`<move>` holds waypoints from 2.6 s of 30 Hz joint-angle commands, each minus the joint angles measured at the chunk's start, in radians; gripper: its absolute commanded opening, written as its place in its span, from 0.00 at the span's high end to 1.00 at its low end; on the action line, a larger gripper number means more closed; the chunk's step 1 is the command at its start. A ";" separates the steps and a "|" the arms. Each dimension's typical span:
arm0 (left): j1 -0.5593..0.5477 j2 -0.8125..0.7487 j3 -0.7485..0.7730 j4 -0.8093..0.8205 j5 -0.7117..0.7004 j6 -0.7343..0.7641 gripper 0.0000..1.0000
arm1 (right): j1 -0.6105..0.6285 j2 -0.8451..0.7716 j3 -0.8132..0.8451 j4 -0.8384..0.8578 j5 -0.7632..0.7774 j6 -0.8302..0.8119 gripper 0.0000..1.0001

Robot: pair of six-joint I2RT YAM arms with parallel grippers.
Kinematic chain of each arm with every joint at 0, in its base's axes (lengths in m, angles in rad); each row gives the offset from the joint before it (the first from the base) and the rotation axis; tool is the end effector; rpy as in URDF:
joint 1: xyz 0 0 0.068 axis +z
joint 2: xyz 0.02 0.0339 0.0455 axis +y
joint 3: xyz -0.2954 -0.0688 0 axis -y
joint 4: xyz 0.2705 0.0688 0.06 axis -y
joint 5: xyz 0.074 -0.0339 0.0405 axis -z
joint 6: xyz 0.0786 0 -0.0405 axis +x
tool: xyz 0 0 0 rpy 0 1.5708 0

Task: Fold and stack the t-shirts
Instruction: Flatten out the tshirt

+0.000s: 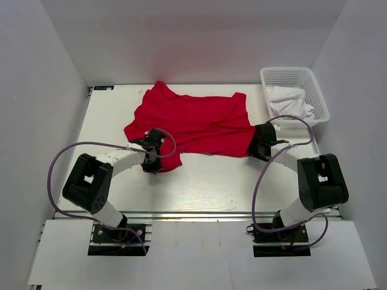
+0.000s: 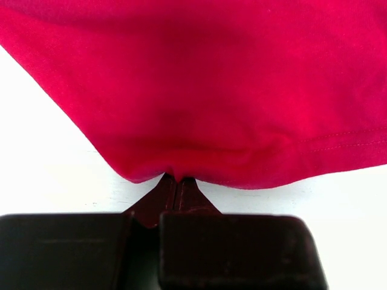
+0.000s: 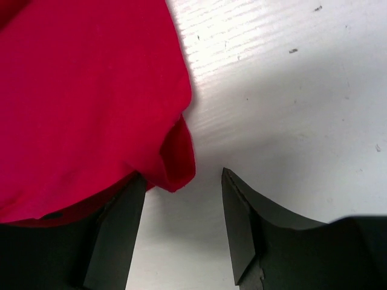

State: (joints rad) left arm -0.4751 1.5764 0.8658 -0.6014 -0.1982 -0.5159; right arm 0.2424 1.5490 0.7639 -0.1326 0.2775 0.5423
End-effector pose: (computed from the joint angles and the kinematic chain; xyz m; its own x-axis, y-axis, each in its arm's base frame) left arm 0.2778 -0.1255 0.1319 -0.9469 -0.0568 -0.3165 -0.0729 0.9966 0.0393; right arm 0.3335 0.0603 0.1412 -0.6961 0.3392 -0.6328 0.3386 0.9323 0.1273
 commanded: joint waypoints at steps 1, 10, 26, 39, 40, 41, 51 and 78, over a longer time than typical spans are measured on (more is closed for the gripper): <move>0.001 -0.015 0.027 0.006 -0.018 0.014 1.00 | -0.002 0.026 0.029 0.062 -0.027 0.021 0.42; 0.001 -0.015 0.036 -0.003 -0.018 0.014 1.00 | -0.002 0.088 0.083 0.065 -0.046 0.007 0.94; 0.010 -0.502 0.271 0.038 -0.277 0.097 1.00 | -0.002 -0.378 0.213 0.028 -0.077 -0.169 1.00; 0.010 -0.700 0.608 0.199 -0.365 0.385 1.00 | 0.000 -0.595 0.566 -0.016 0.022 -0.355 1.00; 0.010 -0.701 0.648 0.213 -0.306 0.431 1.00 | 0.000 -0.599 0.583 -0.030 0.011 -0.366 1.00; 0.010 -0.710 0.668 0.213 -0.279 0.448 1.00 | -0.002 -0.618 0.597 -0.050 0.009 -0.392 1.00; 0.021 -0.750 0.978 0.114 -0.019 0.593 1.00 | -0.003 -0.797 0.790 -0.232 -0.182 -0.498 1.00; 0.026 -0.538 0.566 0.379 -0.194 0.688 1.00 | 0.000 -0.870 0.312 -0.144 0.135 -0.271 1.00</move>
State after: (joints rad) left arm -0.4610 0.9054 1.5116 -0.3264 -0.2779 0.1623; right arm 0.2424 0.5892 1.1759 -0.3859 0.2192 0.2161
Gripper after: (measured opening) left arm 0.022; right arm 0.011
